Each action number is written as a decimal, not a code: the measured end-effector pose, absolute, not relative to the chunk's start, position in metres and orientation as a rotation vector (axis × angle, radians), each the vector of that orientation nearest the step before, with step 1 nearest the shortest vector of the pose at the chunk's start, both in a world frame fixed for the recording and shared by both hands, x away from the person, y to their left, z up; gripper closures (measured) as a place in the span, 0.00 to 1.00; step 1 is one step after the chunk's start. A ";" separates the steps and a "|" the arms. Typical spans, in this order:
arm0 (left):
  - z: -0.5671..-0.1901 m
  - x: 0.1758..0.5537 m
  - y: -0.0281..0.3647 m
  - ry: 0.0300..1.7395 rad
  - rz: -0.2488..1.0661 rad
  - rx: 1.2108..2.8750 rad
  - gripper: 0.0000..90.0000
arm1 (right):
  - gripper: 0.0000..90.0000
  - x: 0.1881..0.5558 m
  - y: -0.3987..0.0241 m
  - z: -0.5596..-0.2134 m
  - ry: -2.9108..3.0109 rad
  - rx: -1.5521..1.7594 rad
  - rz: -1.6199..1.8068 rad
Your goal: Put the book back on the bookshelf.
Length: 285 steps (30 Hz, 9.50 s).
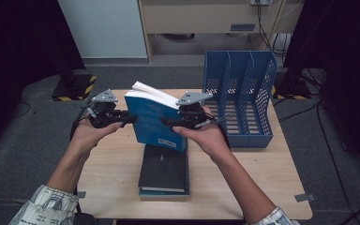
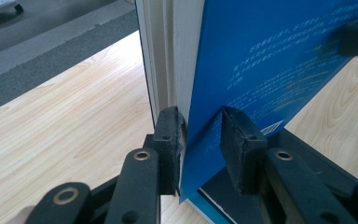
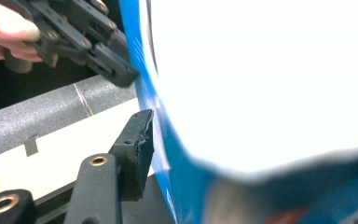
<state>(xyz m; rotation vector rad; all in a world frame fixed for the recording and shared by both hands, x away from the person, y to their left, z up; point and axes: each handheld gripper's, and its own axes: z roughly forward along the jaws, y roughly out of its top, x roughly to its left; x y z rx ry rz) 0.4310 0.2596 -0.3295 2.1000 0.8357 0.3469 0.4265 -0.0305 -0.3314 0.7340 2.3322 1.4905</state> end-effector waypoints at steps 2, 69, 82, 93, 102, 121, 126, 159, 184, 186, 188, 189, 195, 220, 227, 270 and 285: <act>-0.331 0.431 0.259 0.840 0.359 2.092 0.75 | 0.51 0.427 -0.030 -0.327 2.329 0.723 1.497; -0.508 0.410 0.311 1.312 0.453 2.129 0.11 | 0.68 0.466 -0.018 -0.308 2.283 1.062 1.525; -0.520 0.411 0.302 1.315 0.447 2.202 0.09 | 0.68 0.465 -0.044 -0.292 2.234 1.171 1.496; -0.525 0.411 0.302 1.339 0.441 2.198 0.04 | 0.68 0.454 -0.088 -0.274 2.157 1.223 1.502; -0.529 0.407 0.303 1.324 0.474 2.153 0.01 | 0.68 0.446 -0.119 -0.265 2.087 1.263 1.507; -0.533 0.405 0.305 1.309 0.493 2.116 0.00 | 0.68 0.444 -0.170 -0.258 1.989 1.365 1.457; -0.533 0.405 0.305 1.304 0.497 2.107 0.00 | 0.67 0.444 -0.181 -0.258 1.970 1.383 1.432; -0.537 0.405 0.305 1.272 0.517 2.084 0.00 | 0.68 0.502 -0.189 -0.277 1.846 1.519 1.291; -0.537 0.405 0.305 1.268 0.518 2.078 0.00 | 0.68 0.527 -0.171 -0.290 1.758 1.565 1.259; -0.537 0.405 0.305 1.268 0.518 2.079 0.00 | 0.68 0.528 -0.170 -0.291 1.751 1.568 1.252; -0.537 0.405 0.305 1.268 0.517 2.079 0.00 | 0.68 0.530 -0.169 -0.293 1.744 1.568 1.251; -0.537 0.405 0.305 1.268 0.518 2.079 0.00 | 0.68 0.530 -0.168 -0.293 1.743 1.569 1.252; -0.537 0.405 0.305 1.268 0.517 2.079 0.00 | 0.68 0.533 -0.165 -0.295 1.738 1.575 1.255; -0.537 0.406 0.305 1.265 0.514 2.083 0.00 | 0.68 0.543 -0.155 -0.320 1.724 1.588 1.232; -0.537 0.406 0.305 1.265 0.514 2.084 0.00 | 0.68 0.543 -0.153 -0.322 1.719 1.584 1.220; -0.536 0.406 0.305 1.263 0.513 2.089 0.00 | 0.67 0.540 -0.151 -0.344 1.755 1.605 1.175; -0.536 0.406 0.305 1.265 0.514 2.089 0.00 | 0.67 0.518 -0.161 -0.349 1.826 1.619 1.128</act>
